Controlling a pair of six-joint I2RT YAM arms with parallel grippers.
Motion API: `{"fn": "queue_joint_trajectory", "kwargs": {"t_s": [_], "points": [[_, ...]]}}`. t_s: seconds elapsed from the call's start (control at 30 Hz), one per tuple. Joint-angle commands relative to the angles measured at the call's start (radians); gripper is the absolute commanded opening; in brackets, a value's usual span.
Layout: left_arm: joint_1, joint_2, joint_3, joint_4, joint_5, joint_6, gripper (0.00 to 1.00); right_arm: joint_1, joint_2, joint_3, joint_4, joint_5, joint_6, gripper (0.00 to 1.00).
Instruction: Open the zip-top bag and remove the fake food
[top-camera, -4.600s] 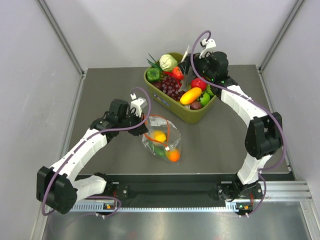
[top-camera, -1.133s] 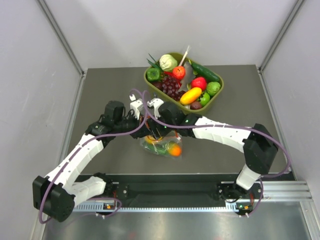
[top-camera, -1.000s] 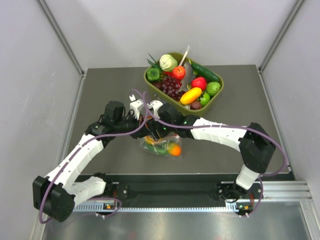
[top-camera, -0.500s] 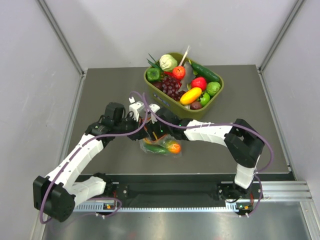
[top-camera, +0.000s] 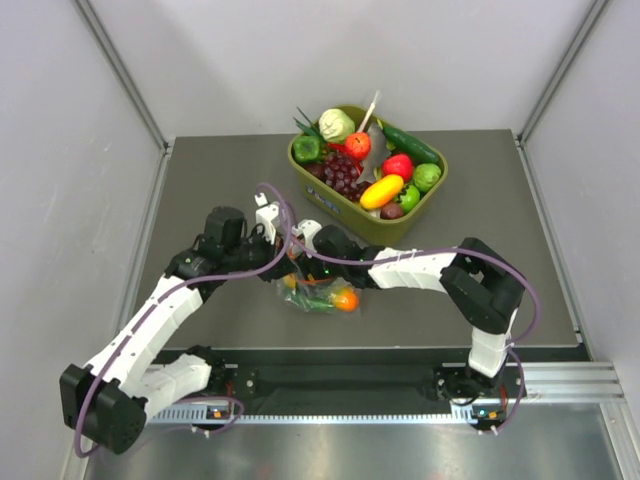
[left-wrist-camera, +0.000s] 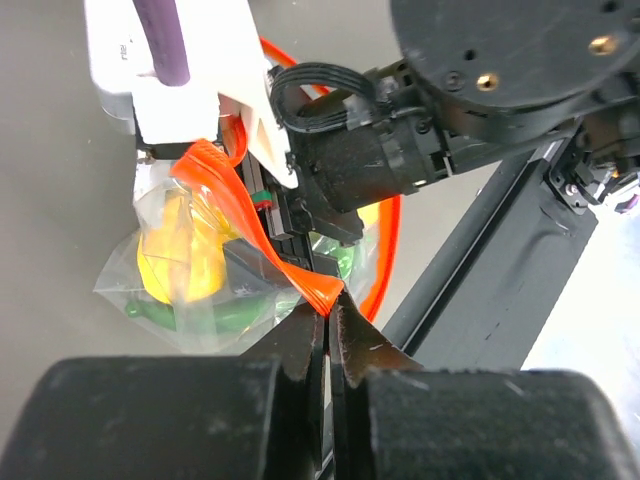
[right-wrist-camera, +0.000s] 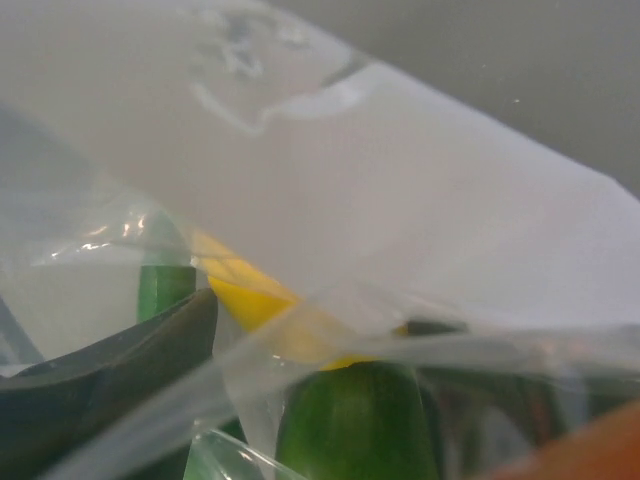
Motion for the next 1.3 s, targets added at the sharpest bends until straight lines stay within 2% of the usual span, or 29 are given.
{"fn": "queue_joint_trajectory", "kwargs": {"t_s": [0.0,0.17,0.2,0.23,0.27,0.3,0.37,0.4,0.47,0.5,0.53,1.0,1.27], "points": [[0.0,-0.038,-0.001,0.112,0.024,0.015,0.0,0.014,-0.005,-0.033,0.038,-0.026,0.002,0.76],[0.0,-0.015,0.002,0.104,0.044,0.015,0.0,0.014,-0.005,-0.027,0.096,-0.014,0.007,0.75],[-0.002,-0.014,0.002,0.106,0.047,0.015,0.0,0.014,-0.005,-0.027,0.107,-0.005,0.01,0.72],[-0.002,-0.012,0.002,0.106,0.045,0.015,0.0,0.014,-0.007,-0.03,0.122,0.011,0.012,0.65],[-0.002,-0.011,0.002,0.104,0.044,0.015,0.0,0.015,-0.008,-0.03,0.132,0.011,0.015,0.65],[-0.002,-0.012,0.0,0.103,0.042,0.015,0.0,0.014,-0.012,-0.033,0.138,0.028,0.018,0.55],[-0.002,-0.012,0.0,0.101,0.039,0.015,0.0,0.012,-0.025,-0.048,0.156,0.043,0.024,0.45],[-0.002,-0.011,0.0,0.101,0.036,0.015,0.0,0.011,-0.031,-0.051,0.159,0.052,0.025,0.37],[-0.002,-0.011,0.002,0.1,0.018,0.015,0.0,0.012,-0.061,-0.066,0.159,0.061,0.025,0.28],[-0.002,-0.011,0.002,0.098,0.009,0.015,0.0,0.012,-0.085,-0.071,0.158,0.072,0.022,0.2],[-0.002,-0.008,0.003,0.094,0.001,0.015,0.0,0.011,-0.1,-0.079,0.158,0.078,0.024,0.18],[0.001,0.029,0.018,0.044,-0.155,0.003,0.0,0.006,-0.354,-0.122,0.02,0.124,0.006,0.13],[0.0,0.061,0.023,0.018,-0.201,0.001,0.0,0.005,-0.455,-0.105,-0.098,0.235,-0.013,0.12]]}}
